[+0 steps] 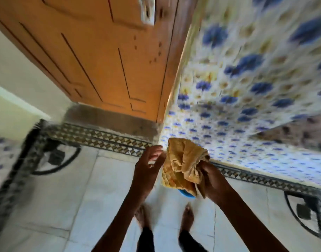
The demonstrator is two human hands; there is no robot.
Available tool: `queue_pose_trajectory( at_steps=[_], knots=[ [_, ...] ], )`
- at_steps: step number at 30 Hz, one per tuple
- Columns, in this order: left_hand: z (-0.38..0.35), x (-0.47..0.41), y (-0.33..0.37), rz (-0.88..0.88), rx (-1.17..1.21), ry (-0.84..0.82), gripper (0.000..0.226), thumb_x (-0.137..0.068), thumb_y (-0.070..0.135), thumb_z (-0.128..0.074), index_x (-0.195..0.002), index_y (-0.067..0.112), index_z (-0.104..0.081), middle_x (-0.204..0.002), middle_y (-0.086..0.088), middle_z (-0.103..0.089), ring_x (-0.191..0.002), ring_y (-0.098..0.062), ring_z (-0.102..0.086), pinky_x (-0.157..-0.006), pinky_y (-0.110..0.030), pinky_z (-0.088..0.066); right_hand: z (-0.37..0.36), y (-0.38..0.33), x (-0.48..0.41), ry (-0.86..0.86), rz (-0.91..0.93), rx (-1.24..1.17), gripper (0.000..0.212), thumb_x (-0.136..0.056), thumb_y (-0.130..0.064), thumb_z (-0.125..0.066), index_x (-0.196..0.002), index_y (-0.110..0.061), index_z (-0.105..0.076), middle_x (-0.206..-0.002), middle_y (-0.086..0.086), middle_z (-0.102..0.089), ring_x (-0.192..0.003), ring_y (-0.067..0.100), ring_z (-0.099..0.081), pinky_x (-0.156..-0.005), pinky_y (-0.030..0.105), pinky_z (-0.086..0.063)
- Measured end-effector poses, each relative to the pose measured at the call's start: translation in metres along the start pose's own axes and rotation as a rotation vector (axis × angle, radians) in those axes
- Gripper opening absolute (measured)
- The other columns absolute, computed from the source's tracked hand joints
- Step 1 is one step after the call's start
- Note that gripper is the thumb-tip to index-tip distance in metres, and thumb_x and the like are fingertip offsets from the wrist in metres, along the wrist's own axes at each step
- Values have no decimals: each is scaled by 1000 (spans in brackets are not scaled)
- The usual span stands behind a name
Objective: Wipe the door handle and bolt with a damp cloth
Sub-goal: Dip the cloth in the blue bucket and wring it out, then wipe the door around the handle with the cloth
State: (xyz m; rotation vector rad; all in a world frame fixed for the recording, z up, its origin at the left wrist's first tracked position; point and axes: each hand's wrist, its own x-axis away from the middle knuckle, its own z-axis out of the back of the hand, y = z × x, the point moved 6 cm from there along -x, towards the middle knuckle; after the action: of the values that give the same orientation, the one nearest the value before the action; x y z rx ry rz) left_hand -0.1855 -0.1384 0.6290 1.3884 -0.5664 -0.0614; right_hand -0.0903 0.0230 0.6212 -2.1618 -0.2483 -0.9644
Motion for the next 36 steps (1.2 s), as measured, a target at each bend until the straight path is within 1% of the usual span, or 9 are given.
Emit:
queue_pose_trajectory(
  at_steps=[3,10,14,20,25,30,33,34,36],
  knots=[
    [36,16,76,-44,-45,-37,26,-79,41,-71,-101,30,-64,-94,14,-71,-83,7,-65,-72,-10,-51,-72,-35,53,-22,-5,82,9,-89,-18,-58,-88,-9,-59,-61,3,-72,-55,14,-70,-50,24,-57],
    [94,29,168,-159,-68,47,22,-84,15,-77,-104,12,-68,-96,-1,-71,-86,-9,-67,-68,-11,-51,-153,-83,97,-71,115,14,38,-101,-12,-29,-96,-7,-67,-88,15,-73,-73,24,-73,-64,35,-59],
    [112,2,193,-187,-11,41,27,-74,35,-80,-96,26,-67,-94,4,-70,-92,-17,-66,-73,-19,-52,-185,-110,94,-138,177,-172,55,-97,-50,-34,-117,-13,-70,-120,20,-67,-109,37,-65,-94,52,-51],
    [130,-51,240,-321,-47,-176,92,-57,47,-79,-139,36,-40,-117,9,-54,-102,-12,-59,-77,-23,-52,-228,-154,66,-181,282,-53,54,-87,-55,-47,-124,-19,-62,-111,8,-73,-96,25,-72,-80,45,-53],
    [157,-100,278,-576,-297,-170,50,-78,37,-67,-127,37,-55,-123,17,-56,-114,-3,-55,-85,-27,-49,-267,-184,40,-415,368,146,96,-43,-36,-95,-127,-16,-53,-117,4,-71,-108,22,-68,-81,35,-58],
    [174,-135,316,-590,-154,-201,24,-86,16,-58,-108,14,-67,-104,3,-75,-102,-11,-68,-85,-24,-53,-292,-215,6,-265,495,360,74,-68,-21,-81,-135,-22,-49,-126,1,-66,-116,23,-63,-85,29,-56],
    [180,-155,340,-646,-117,-372,28,-87,13,-58,-111,11,-72,-114,-5,-72,-112,-25,-65,-95,-37,-54,-307,-232,-7,-130,445,170,9,-84,-19,-70,-88,-18,-78,-90,8,-77,-84,22,-73,-61,24,-58],
    [183,-163,344,-661,-132,-438,29,-88,6,-57,-113,7,-71,-118,-12,-69,-116,-29,-63,-99,-41,-52,-307,-235,-13,-87,411,116,15,-81,-27,-74,-74,-13,-78,-86,16,-74,-71,17,-73,-54,23,-57],
    [190,-184,349,-629,-136,-514,39,-89,-19,-46,-113,0,-71,-123,-17,-64,-120,-31,-59,-103,-43,-49,-312,-237,-21,-84,348,78,15,-81,-26,-74,-89,-14,-73,-114,28,-65,-74,15,-72,-62,29,-56]
  ],
)
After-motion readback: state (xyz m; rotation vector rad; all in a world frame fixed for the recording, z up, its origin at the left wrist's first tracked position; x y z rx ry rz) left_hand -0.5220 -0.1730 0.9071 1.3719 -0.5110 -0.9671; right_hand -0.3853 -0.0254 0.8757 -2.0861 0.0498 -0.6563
